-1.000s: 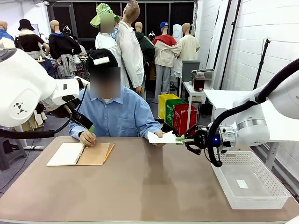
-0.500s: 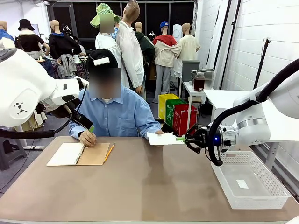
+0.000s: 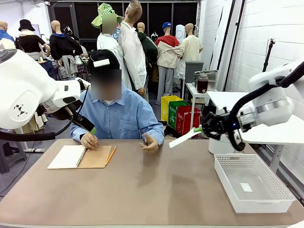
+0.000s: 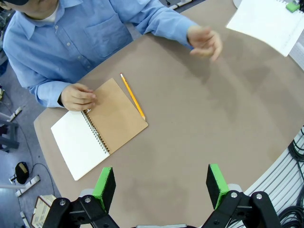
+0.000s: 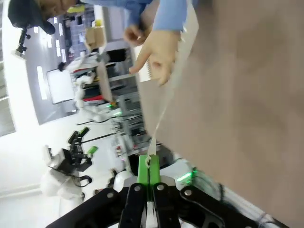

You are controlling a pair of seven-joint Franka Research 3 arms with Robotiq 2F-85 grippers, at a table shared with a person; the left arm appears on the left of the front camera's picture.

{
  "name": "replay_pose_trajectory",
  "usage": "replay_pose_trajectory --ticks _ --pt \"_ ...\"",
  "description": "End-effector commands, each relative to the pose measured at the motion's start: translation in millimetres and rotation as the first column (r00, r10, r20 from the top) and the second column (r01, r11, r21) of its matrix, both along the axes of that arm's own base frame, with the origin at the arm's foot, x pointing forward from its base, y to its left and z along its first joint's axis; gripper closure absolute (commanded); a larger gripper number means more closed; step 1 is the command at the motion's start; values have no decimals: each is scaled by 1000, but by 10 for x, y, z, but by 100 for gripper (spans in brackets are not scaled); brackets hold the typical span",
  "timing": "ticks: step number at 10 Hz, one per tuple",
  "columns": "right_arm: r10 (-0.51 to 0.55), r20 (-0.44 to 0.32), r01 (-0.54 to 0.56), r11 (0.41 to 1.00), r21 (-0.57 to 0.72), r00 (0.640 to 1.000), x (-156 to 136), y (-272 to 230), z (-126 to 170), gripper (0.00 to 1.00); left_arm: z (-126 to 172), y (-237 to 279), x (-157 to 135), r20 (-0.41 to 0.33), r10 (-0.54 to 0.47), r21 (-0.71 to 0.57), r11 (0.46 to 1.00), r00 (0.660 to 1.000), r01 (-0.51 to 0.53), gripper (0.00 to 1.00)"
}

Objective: Sort the paper based on its condition.
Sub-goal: If a person hands you a paper, place it in the Organizing basket , and if it's crumpled, put it in the Trash can.

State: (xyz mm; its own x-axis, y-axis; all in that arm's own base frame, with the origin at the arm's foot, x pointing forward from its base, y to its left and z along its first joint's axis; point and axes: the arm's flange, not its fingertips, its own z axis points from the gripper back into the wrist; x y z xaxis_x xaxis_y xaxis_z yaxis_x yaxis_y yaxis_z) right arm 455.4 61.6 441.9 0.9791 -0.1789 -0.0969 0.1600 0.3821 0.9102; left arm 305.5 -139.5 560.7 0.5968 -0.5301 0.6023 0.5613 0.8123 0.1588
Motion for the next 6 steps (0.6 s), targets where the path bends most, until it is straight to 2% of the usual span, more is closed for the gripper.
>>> replay_pose_trajectory --ticks 1,4,6 --pt "34 68 -22 987 -162 997 31 -252 161 100 -6 4 3 0 0 -2 1000 1000 0 0" --pt "182 88 -138 919 -369 979 -29 -769 255 100 -6 4 3 0 0 -2 1000 1000 0 0" --pt "238 54 -189 872 -451 970 -135 -1046 183 100 -6 4 3 0 0 -2 1000 1000 0 0"
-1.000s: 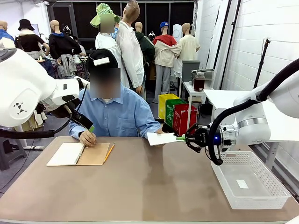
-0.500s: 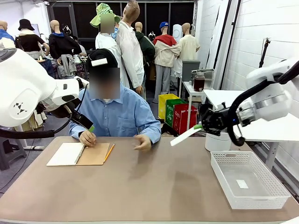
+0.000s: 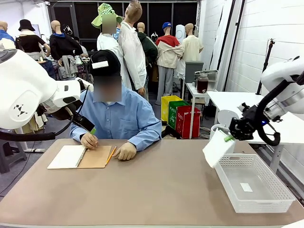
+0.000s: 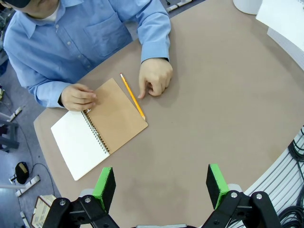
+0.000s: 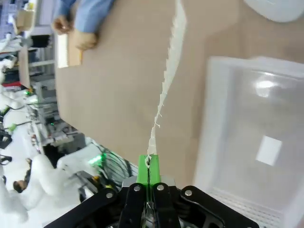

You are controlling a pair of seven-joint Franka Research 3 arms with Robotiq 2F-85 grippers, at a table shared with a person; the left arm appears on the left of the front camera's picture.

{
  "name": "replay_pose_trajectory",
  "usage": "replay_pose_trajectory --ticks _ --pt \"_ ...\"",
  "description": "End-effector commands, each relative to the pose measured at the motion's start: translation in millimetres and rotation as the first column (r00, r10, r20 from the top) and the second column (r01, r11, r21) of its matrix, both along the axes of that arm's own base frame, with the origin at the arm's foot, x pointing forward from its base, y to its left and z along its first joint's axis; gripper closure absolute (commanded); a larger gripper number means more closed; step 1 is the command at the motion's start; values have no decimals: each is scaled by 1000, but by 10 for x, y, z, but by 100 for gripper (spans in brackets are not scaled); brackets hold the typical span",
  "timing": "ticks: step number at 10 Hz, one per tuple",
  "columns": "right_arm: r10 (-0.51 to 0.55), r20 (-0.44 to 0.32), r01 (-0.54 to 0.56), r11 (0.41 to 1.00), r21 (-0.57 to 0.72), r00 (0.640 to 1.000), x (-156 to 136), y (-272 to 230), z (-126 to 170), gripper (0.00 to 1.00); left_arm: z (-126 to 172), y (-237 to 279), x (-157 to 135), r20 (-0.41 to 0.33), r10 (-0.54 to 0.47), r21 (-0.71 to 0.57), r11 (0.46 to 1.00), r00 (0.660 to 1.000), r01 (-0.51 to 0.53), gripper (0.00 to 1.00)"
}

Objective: Sort the paper based on its condition.
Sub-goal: If a person hands you a paper, place it in the Organizing basket , and if it's crumpled, put it in the Trash can.

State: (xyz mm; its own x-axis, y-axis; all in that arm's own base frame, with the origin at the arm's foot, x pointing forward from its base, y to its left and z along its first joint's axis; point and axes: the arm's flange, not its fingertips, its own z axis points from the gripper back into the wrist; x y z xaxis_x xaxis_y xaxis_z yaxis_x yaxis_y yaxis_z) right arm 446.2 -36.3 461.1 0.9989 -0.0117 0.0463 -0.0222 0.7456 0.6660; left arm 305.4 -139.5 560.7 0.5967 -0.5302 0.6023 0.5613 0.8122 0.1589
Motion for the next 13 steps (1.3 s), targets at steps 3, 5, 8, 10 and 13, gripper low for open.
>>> replay_pose_trajectory --ticks 3,5,8,10,13 --pt "93 -43 -99 985 -144 995 -225 -320 -263 100 -6 5 3 0 0 -2 1000 1000 0 0" --pt "76 -76 -90 976 -197 994 -330 -471 -427 100 -6 5 3 0 0 -2 1000 1000 0 0" --pt "-67 -58 48 961 -272 996 -456 -698 -537 100 -6 5 3 0 0 -2 1000 1000 0 0" --pt "-114 -44 96 947 -307 992 -551 -717 -584 100 -6 5 3 0 0 -2 1000 1000 0 0" --pt "-88 -59 68 958 -278 994 -651 -528 -631 100 -6 5 3 0 0 -2 1000 1000 0 0"
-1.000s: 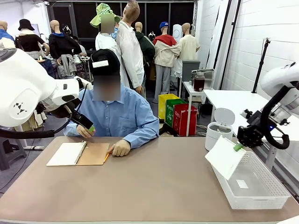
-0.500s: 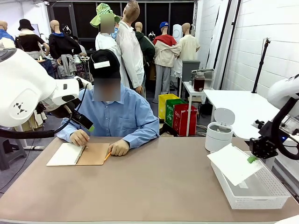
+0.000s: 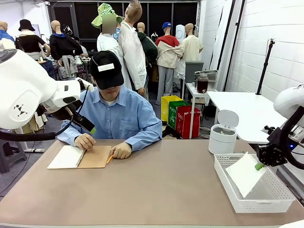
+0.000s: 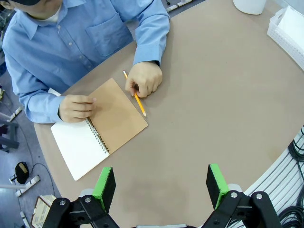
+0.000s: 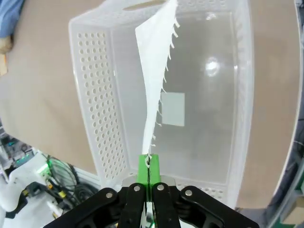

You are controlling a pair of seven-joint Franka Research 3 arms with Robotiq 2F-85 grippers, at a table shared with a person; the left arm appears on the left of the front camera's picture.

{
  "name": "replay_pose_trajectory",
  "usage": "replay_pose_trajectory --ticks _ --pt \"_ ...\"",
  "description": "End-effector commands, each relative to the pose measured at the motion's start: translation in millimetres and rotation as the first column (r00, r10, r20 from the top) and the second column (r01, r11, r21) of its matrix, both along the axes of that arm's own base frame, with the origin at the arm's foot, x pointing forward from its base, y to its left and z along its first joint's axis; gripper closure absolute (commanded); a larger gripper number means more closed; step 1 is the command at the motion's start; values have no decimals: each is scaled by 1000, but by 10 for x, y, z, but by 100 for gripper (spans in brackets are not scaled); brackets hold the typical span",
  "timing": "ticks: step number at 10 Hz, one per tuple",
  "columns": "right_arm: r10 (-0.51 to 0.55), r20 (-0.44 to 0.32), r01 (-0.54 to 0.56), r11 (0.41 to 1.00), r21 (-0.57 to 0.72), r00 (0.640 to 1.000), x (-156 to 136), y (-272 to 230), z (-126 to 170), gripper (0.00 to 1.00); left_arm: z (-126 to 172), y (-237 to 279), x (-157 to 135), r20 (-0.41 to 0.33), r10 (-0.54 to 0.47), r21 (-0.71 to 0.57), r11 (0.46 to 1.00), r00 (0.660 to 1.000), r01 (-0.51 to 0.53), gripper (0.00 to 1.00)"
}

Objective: Sort the paper based on its condition.
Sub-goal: If a person hands you a paper, place it in the Organizing basket , and if it's crumpled, put it in the Trash can.

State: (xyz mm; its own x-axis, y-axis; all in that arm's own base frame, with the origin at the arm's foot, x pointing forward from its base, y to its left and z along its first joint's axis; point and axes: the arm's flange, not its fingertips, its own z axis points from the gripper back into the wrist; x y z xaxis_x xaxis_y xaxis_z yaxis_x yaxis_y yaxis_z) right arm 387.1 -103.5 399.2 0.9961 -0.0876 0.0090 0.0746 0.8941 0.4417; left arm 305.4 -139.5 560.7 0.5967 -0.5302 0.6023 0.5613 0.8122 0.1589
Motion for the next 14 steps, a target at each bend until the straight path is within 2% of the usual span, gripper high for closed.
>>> replay_pose_trajectory --ticks 1,3,6,7,11,12,14 --pt "-18 -51 17 1000 -5 999 -100 211 -21 100 -6 5 3 0 0 -2 1000 1000 0 0" --pt "-72 -110 69 997 -30 991 -168 337 -36 100 -6 5 3 0 0 -2 1000 1000 0 0" --pt "-100 -134 86 991 -107 986 -201 408 -3 100 -6 5 3 0 0 -2 1000 1000 0 0" --pt "-110 -151 91 987 -129 982 -206 426 31 91 -6 5 3 0 0 -2 1000 1000 0 0" --pt "-189 -183 150 966 -209 965 -173 432 181 12 -6 5 3 0 0 -2 1000 1000 0 0" --pt "-203 -192 157 960 -231 960 -164 434 219 0 -6 5 3 0 0 -2 1000 1000 0 0" --pt "-237 -200 178 944 -277 951 -124 469 305 0 -6 5 3 0 0 -2 1000 1000 0 0"
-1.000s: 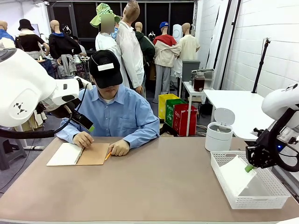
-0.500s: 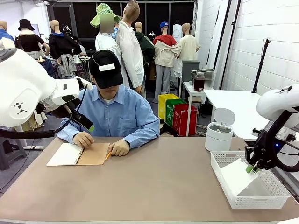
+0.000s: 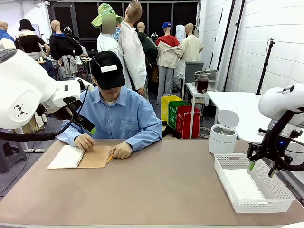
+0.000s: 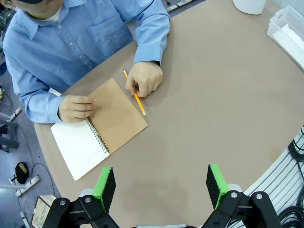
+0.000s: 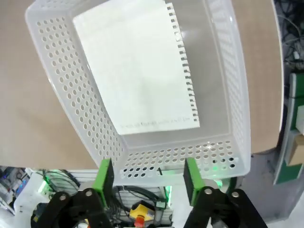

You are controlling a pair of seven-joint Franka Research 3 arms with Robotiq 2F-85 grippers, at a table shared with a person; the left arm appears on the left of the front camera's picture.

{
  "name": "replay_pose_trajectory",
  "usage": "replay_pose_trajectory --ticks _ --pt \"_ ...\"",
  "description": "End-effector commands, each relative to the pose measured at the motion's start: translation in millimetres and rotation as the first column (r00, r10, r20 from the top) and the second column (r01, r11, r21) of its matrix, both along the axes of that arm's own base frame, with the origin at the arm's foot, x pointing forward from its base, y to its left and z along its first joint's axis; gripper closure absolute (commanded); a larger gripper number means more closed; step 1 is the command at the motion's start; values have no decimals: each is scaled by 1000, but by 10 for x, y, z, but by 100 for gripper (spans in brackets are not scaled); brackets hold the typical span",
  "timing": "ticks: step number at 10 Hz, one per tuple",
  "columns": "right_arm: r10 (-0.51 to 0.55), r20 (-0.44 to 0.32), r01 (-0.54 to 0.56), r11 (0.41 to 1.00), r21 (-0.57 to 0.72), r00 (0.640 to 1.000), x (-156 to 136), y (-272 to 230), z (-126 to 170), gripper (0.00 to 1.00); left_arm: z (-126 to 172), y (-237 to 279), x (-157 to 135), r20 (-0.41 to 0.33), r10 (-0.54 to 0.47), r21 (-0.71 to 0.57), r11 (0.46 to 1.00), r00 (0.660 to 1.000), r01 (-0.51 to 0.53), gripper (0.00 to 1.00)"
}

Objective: Sort the paper based on its condition.
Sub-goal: If a person hands you a paper, place it in the Organizing basket , and if it's crumpled, put it in the Trash can.

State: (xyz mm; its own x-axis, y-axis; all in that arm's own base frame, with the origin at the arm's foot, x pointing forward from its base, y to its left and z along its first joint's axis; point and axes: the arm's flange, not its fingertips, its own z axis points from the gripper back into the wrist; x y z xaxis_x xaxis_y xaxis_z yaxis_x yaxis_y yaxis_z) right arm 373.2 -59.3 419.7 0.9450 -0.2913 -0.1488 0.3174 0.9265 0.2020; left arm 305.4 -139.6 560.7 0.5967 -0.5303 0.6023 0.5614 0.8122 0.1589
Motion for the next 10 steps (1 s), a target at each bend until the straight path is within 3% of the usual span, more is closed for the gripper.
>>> replay_pose_trajectory --ticks 1,3,4,10 --pt "-36 -35 33 997 -66 999 55 37 184 0 -6 5 3 0 0 -2 1000 1000 0 0" --pt "-47 -2 47 995 -92 999 108 155 349 0 -6 5 3 0 0 -2 1000 1000 0 0" --pt "-23 -6 23 999 -38 1000 59 46 155 0 -6 5 3 0 0 -2 1000 1000 0 0" --pt "-23 -6 23 999 -38 1000 59 46 155 0 -6 5 3 0 0 -2 1000 1000 0 0"
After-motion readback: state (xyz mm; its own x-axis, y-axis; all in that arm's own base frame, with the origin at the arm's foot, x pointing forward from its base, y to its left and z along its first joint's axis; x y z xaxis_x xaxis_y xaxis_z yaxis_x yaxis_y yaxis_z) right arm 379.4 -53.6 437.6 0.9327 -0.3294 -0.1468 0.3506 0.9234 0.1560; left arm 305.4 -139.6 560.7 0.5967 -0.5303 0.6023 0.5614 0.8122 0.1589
